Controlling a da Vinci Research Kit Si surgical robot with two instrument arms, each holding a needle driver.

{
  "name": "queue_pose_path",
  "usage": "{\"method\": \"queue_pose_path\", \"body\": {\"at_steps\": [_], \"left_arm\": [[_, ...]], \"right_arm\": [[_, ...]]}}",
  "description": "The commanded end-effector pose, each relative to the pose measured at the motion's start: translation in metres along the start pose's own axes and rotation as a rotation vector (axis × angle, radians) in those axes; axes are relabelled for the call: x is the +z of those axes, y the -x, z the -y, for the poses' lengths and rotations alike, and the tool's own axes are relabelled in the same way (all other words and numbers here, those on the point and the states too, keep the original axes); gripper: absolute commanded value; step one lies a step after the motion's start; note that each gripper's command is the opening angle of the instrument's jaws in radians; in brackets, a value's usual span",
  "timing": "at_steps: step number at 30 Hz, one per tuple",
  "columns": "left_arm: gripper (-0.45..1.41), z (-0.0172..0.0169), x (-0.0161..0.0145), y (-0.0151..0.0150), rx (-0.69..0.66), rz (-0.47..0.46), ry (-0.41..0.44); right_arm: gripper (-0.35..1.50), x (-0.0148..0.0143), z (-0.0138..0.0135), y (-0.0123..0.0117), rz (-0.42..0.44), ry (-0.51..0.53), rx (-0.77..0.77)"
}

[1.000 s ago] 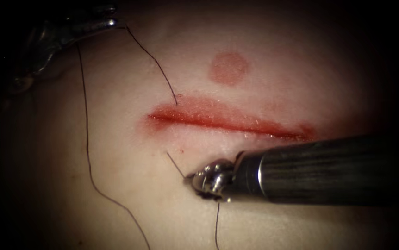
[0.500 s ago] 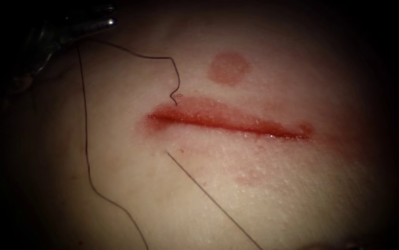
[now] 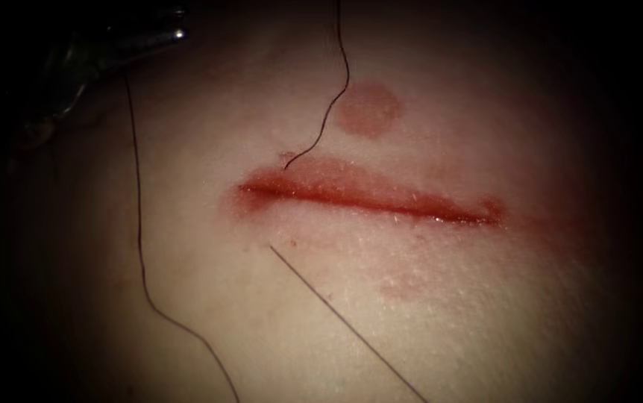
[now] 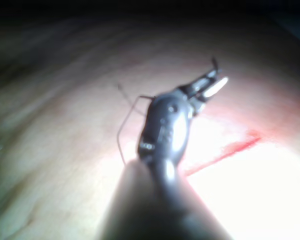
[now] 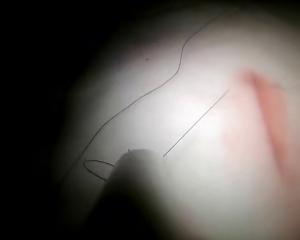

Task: Wound Closure
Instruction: With the right gripper pull the suture through until only the tail remains.

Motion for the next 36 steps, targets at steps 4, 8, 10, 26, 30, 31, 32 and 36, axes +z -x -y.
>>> {"method": "queue_pose_path", "body": {"at_steps": [4,8,10,26,30,31,32,36], "left_arm": [[-0.35,0.0001,0.0005,0.0007,0.001,0.000,-0.001],[-0.35,0.0001,0.0006,0.0006,0.001,0.000,-0.001],[-0.35,0.0001,0.0005,0.0006,0.001,0.000,-0.001],[-0.35,0.0001,0.0006,0.0006,0.000,0.000,-0.001],[-0.35,0.0001,0.0005,0.0006,0.000,0.000,-0.001],[-0.35,0.0001,0.0005,0.0006,0.000,0.000,-0.001],[-0.35,0.0001,0.0005,0.0006,0.000,-0.001,-0.001],[-0.35,0.0001,0.0005,0.0006,0.000,-0.001,-0.001]], "right_arm": [[-0.35,-0.0010,0.0013,0.0017,0.004,-0.009,-0.003],[-0.35,-0.0015,0.0017,0.0022,0.005,-0.010,-0.006],[-0.35,-0.0016,0.0019,0.0025,0.009,-0.012,-0.009],[-0.35,-0.0033,0.0022,0.0054,0.036,-0.015,0.003],[-0.35,-0.0033,0.0023,0.0057,0.042,-0.018,-0.001],[-0.35,-0.0034,0.0024,0.0059,0.047,-0.020,-0.002],[-0.35,-0.0034,0.0025,0.0061,0.051,-0.022,0.001],[-0.35,-0.0039,0.0027,0.0071,0.058,-0.030,0.006]]}}
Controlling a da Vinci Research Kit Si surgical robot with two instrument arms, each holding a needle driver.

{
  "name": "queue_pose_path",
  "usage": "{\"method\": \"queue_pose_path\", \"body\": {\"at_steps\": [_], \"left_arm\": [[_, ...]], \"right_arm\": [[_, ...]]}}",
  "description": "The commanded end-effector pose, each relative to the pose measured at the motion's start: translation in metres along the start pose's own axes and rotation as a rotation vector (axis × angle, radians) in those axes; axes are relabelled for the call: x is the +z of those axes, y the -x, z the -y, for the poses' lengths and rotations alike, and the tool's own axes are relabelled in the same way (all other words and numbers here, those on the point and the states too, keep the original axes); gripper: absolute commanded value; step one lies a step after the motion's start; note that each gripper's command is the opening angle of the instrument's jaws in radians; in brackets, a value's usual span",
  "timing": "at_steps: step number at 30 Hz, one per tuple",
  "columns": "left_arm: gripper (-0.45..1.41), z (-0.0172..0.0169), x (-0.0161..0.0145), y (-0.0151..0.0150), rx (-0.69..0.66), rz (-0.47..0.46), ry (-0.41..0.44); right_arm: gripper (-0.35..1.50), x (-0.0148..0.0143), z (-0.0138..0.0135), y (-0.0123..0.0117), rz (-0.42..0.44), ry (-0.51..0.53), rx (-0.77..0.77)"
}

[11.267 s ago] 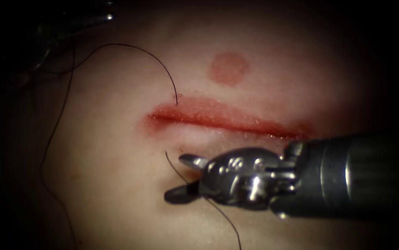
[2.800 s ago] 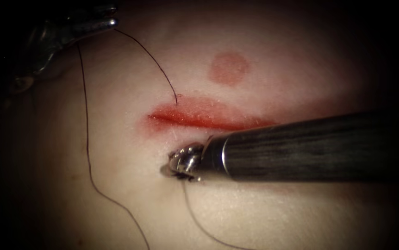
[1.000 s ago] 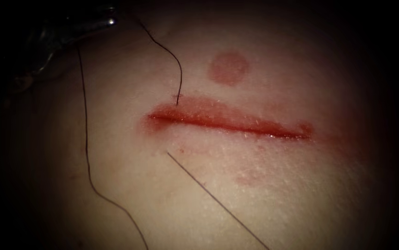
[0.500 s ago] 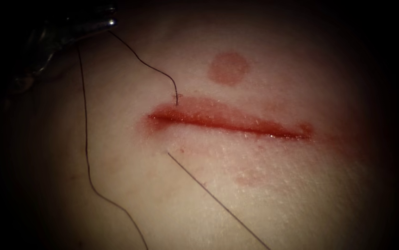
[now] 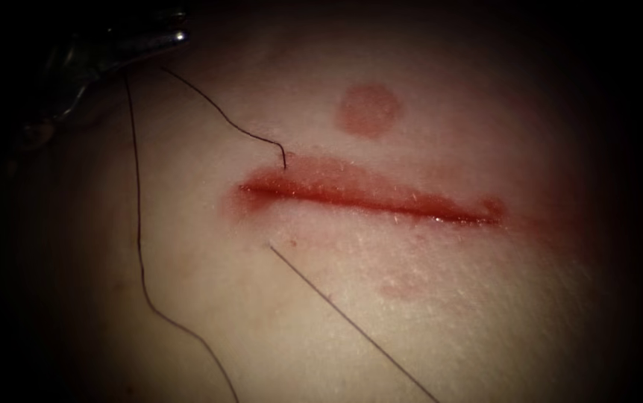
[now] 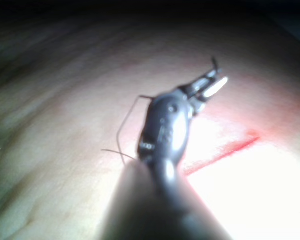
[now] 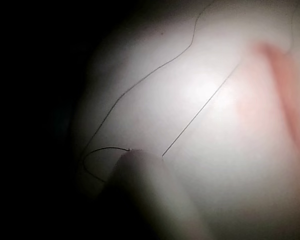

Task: Wound Closure
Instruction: With the right gripper pull the suture through until only the tail remains.

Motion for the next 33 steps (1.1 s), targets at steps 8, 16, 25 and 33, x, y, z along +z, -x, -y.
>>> {"method": "queue_pose_path", "body": {"at_steps": [8,16,25,33], "left_arm": [[-0.35,0.0002,0.0003,0.0007,0.000,-0.001,0.001],[-0.35,0.0002,0.0003,0.0007,0.000,-0.001,0.001],[-0.35,0.0002,0.0004,0.0007,0.000,-0.001,0.000],[-0.35,0.0002,0.0004,0.0007,0.000,-0.001,0.000]], "right_arm": [[-0.35,-0.0014,0.0009,0.0028,0.013,-0.022,0.011],[-0.35,-0.0027,0.0011,0.0042,0.029,-0.034,0.011],[-0.33,-0.0025,0.0009,0.0037,0.026,-0.027,0.019],[1.48,-0.0030,-0.0012,0.0037,-0.006,0.117,0.064]]}}
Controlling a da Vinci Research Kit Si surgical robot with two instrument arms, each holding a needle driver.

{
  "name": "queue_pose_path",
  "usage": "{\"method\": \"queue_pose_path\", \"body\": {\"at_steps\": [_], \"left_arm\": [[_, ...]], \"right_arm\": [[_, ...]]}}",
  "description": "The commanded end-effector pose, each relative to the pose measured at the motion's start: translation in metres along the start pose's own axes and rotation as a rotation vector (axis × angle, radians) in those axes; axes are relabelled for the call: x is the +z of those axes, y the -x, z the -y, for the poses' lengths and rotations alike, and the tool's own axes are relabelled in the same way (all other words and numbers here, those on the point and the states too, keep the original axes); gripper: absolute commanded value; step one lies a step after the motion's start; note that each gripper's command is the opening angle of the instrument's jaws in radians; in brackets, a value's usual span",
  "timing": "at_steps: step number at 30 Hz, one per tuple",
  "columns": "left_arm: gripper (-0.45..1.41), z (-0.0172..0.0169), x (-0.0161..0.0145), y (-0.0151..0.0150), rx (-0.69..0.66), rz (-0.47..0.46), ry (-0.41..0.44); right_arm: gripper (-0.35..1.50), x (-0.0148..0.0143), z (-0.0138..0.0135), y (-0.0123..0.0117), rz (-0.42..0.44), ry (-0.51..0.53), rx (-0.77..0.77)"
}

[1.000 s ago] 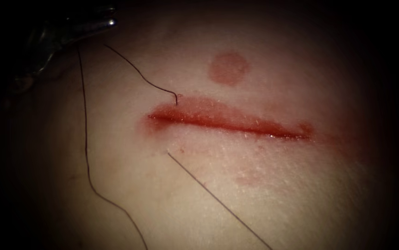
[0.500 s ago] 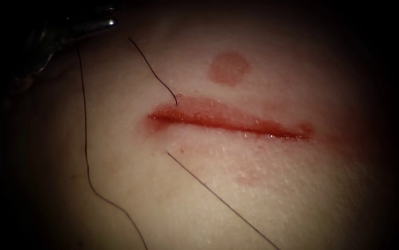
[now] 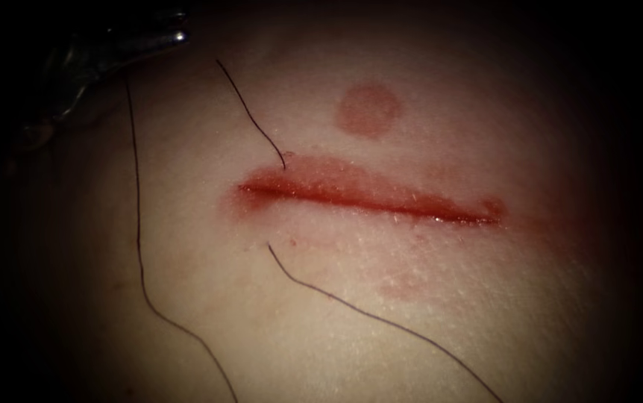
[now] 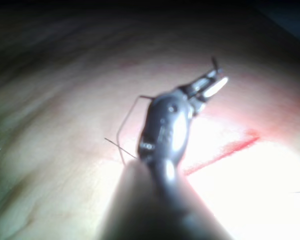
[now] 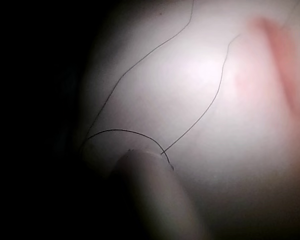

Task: Wound Closure
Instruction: With the right gripper pull the suture through until only the tail remains.

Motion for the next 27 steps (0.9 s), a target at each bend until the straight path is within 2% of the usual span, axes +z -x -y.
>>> {"method": "queue_pose_path", "body": {"at_steps": [1,5,8,10,11,12,17,22,27], "left_arm": [[-0.35,0.0002,0.0003,0.0007,0.000,-0.001,0.001],[-0.35,0.0002,0.0003,0.0008,0.000,0.001,0.003],[-0.35,0.0002,0.0003,0.0008,0.000,0.001,0.003],[-0.35,0.0002,0.0003,0.0008,0.001,0.001,0.004],[-0.35,0.0001,0.0003,0.0008,0.000,0.004,0.006],[-0.35,0.0001,0.0003,0.0008,0.001,0.003,0.006],[-0.35,0.0000,0.0003,0.0008,-0.005,0.007,0.011],[-0.35,-0.0001,0.0001,0.0008,-0.006,0.009,0.015],[-0.35,-0.0002,0.0002,0.0008,-0.005,0.013,0.019]], "right_arm": [[1.48,-0.0003,0.0001,0.0000,-0.018,-0.006,0.014],[1.48,-0.0026,-0.0020,-0.0018,-0.127,-0.031,0.060],[1.48,-0.0051,-0.0041,-0.0041,-0.238,-0.072,0.099],[1.48,-0.0070,-0.0056,-0.0061,-0.314,-0.124,0.103],[1.48,-0.0086,-0.0069,-0.0081,-0.391,-0.161,0.109],[1.48,-0.0092,-0.0075,-0.0090,-0.418,-0.170,0.094],[1.48,-0.0115,-0.0097,-0.0120,-0.465,-0.224,0.073],[1.48,-0.0126,-0.0099,-0.0125,-0.497,-0.316,0.035],[1.48,-0.0125,-0.0116,-0.0148,-0.610,-0.309,0.041]]}}
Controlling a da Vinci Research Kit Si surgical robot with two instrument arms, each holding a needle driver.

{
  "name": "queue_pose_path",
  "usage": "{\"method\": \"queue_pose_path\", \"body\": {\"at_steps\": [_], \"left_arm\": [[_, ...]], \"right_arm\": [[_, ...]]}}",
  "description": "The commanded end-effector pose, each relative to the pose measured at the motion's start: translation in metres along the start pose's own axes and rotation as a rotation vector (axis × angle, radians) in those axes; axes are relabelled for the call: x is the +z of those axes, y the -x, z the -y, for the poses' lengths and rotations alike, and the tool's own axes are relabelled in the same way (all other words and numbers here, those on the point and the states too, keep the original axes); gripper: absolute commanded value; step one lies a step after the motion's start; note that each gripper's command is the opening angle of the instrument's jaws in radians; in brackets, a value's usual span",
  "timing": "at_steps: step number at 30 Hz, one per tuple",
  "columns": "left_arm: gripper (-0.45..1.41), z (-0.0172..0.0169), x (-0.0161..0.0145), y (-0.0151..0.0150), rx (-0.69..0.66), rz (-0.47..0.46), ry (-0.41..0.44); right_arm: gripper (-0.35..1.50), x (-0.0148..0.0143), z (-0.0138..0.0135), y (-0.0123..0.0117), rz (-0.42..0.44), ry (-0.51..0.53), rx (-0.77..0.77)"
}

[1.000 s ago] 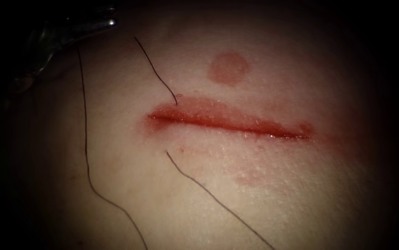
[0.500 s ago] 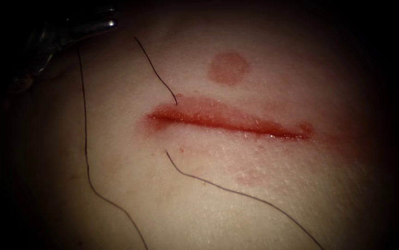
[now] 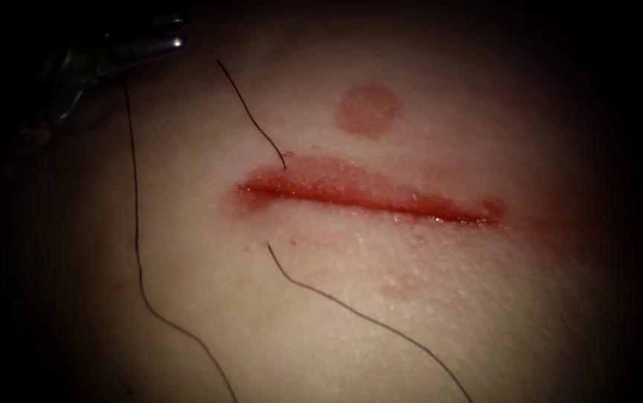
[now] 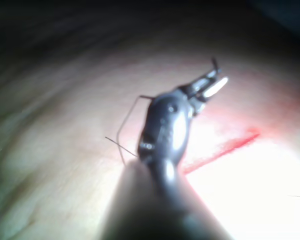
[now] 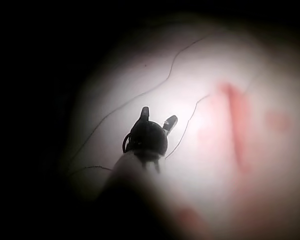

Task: Wound Closure
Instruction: With the right gripper pull the suture through until only the tail remains, then set down the needle.

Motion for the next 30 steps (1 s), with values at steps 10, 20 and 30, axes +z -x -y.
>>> {"method": "queue_pose_path", "body": {"at_steps": [10,20,30], "left_arm": [[-0.35,-0.0007,0.0002,0.0006,-0.016,0.016,0.024],[-0.35,-0.0025,-0.0013,0.0007,-0.045,0.044,0.049],[-0.35,-0.0050,-0.0059,0.0019,-0.052,0.164,0.015]], "right_arm": [[1.46,0.0112,-0.0062,-0.0052,-0.177,0.052,-0.100],[1.46,0.0231,-0.0052,-0.0079,-0.200,-0.007,-0.146],[1.45,0.0256,-0.0027,-0.0080,-0.182,-0.029,-0.168]]}}
